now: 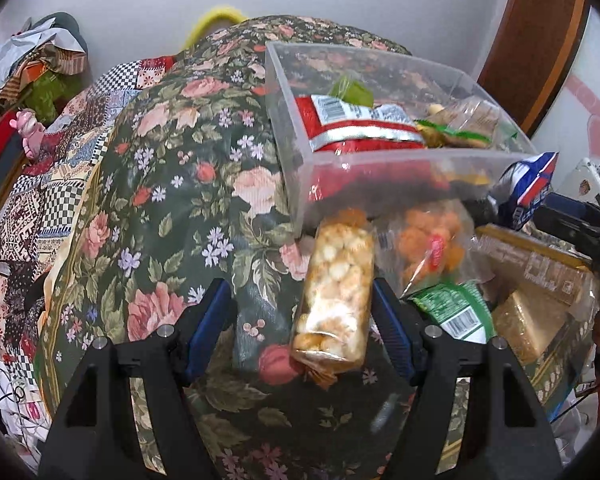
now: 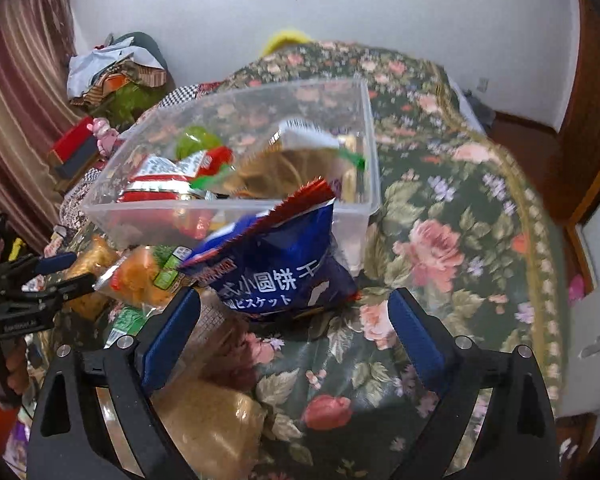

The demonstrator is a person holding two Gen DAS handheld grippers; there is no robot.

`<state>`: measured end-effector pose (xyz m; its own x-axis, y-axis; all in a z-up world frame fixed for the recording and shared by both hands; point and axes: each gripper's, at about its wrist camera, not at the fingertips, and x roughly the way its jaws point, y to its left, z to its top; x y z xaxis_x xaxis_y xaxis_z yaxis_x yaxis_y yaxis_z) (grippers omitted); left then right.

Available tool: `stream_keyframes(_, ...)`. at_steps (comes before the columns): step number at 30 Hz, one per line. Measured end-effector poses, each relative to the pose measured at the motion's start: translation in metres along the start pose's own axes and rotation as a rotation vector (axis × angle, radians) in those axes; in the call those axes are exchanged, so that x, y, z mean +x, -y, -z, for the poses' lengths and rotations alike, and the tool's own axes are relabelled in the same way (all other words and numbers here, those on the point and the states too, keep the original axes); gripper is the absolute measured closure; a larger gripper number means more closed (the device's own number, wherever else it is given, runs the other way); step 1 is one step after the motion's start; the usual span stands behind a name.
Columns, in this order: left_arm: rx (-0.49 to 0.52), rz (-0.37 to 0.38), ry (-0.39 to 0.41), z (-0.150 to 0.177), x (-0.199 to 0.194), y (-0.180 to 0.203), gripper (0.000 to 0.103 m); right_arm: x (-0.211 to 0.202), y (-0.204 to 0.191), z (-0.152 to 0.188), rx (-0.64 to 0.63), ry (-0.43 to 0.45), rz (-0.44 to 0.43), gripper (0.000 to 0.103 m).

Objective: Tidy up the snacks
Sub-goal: 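Grasp the puffed-snack pack with the left tool while the right tool grasps the blue biscuit bag, then carry the puffed-snack pack and blue biscuit bag over the box and release both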

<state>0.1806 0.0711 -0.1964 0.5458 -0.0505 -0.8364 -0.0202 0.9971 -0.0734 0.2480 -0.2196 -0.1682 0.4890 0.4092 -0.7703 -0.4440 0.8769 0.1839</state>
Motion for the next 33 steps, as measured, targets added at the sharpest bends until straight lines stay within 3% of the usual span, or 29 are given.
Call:
stream_keyframes(2,-0.004,0.003,0.004,0.000,0.003,0.000,0.033,0.008,0.002,-0.001,0.021,-0.016,-0.002,0.009)
stream_keyframes(4,-0.002,0.011,0.008,-0.001,0.005,0.002,0.040,0.014,0.003,-0.002,0.026,-0.022,-0.006,0.009)
stream_keyframes(9,0.000,0.016,-0.012,-0.001,0.019,0.008,0.048,0.014,-0.009,-0.003,-0.016,0.025,0.049,0.011)
stream_keyframes(12,0.016,-0.004,-0.001,0.002,0.023,0.011,0.053,0.011,-0.016,-0.002,-0.053,0.055,0.060,0.023)
stream_keyframes(15,0.022,0.003,0.006,0.005,0.021,0.013,0.068,0.010,-0.016,-0.003,-0.052,0.063,0.055,0.029)
stream_keyframes(20,0.012,0.001,0.026,0.007,0.012,0.012,0.068,0.006,-0.015,0.000,-0.045,0.072,0.051,0.038)
stream_keyframes(33,-0.020,0.001,0.112,0.006,-0.033,0.005,0.068,-0.027,-0.004,0.005,0.025,0.113,0.020,0.040)
